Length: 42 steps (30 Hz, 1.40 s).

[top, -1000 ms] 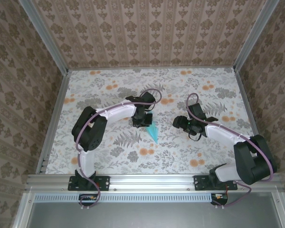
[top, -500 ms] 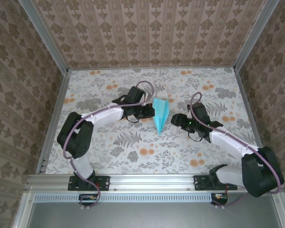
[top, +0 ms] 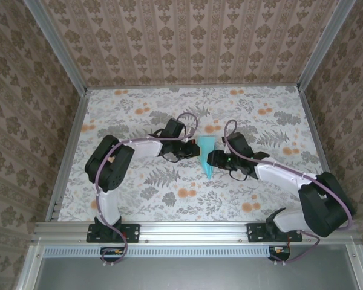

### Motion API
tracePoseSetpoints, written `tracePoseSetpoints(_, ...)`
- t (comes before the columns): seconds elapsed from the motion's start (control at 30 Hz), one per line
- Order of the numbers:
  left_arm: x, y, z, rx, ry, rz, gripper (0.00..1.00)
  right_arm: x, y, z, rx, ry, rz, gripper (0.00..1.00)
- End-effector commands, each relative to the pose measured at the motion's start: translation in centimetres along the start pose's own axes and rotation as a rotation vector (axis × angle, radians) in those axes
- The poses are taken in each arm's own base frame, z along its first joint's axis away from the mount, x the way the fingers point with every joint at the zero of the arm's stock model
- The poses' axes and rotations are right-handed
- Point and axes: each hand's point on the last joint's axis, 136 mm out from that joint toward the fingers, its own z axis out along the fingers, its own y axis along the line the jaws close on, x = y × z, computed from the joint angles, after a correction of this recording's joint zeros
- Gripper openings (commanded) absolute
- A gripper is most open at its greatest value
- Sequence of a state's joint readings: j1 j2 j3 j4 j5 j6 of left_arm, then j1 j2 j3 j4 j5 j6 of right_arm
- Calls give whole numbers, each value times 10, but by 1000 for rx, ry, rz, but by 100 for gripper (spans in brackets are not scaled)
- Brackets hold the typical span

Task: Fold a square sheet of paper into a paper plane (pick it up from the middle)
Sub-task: Turn over a paper plane at the center of the table, then move the paper plane to the center of the table.

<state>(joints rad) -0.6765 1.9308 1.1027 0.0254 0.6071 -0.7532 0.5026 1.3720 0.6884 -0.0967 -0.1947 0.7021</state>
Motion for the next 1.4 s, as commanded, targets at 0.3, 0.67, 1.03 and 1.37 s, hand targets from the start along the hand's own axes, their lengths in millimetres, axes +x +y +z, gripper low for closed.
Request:
tracePoseSetpoints(0.3, 7, 18, 4, -15, 27, -35, 0, 4, 0, 24, 83, 73, -55, 39)
tracePoseSetpoints(0.67, 9, 19, 5, -17, 34, -37, 0, 12, 2, 37, 83, 131, -64, 40)
tracePoseSetpoints(1.03, 11, 24, 8, -22, 43, -50, 0, 23, -1, 52, 121, 178, -88, 47)
tracePoseSetpoints(1.37, 13, 29, 10, -36, 54, -57, 0, 22, -6, 56, 175, 174, -101, 44)
